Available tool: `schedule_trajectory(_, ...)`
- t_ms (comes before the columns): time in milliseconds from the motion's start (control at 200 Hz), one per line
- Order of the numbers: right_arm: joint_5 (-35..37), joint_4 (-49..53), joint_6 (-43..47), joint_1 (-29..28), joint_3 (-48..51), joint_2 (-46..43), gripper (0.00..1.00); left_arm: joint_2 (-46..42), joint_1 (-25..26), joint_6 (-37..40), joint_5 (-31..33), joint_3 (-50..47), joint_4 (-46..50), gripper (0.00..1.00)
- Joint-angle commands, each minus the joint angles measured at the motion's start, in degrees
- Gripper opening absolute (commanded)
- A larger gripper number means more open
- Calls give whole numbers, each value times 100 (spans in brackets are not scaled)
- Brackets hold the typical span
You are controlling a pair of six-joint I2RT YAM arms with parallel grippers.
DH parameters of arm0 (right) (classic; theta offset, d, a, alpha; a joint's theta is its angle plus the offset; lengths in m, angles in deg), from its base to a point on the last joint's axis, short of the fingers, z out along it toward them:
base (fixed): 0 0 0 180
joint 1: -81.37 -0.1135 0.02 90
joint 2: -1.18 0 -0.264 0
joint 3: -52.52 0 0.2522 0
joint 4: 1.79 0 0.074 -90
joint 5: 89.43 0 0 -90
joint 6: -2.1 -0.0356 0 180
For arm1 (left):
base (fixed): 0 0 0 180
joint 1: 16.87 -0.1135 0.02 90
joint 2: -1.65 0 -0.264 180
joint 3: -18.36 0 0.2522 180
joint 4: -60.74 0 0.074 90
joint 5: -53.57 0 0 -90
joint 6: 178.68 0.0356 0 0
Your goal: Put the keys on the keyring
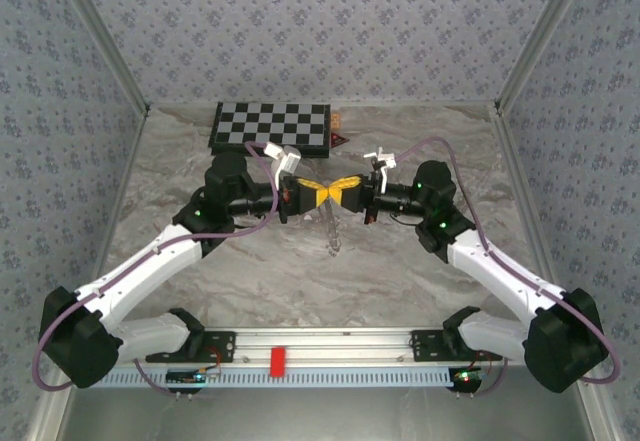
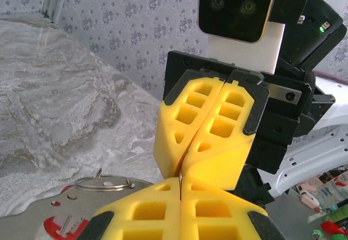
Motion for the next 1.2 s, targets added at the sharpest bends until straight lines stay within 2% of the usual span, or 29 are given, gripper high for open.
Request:
schedule_trajectory(0, -227, -271, -169, -61, -111, 61, 0, -109, 63, 53, -179, 239, -311, 0)
schedule_trajectory(125, -63, -401, -237, -19, -22, 12, 0, -133, 63, 40, -150, 204, -331, 0)
schedule_trajectory(270, 98, -960, -594, 109, 167, 12, 0, -253, 54, -127, -133, -11, -638, 24)
schedule_trajectory(360, 111, -1361, -865, 166, 251, 68, 0, -321, 45, -298, -120, -184, -950, 30)
schedule_trajectory(590, 216, -1764, -1056, 186, 350, 141, 0, -297, 41, -703, -115, -495, -1693, 30)
schedule_trajectory(915, 391, -2104, -1402, 211, 507, 161, 0, -121, 54, -921, -94, -559, -2090, 28)
schedule_trajectory(1194, 423, -2353, -1555, 185, 597, 266, 0, 18, 89, -987, -41, -538, -2264, 20)
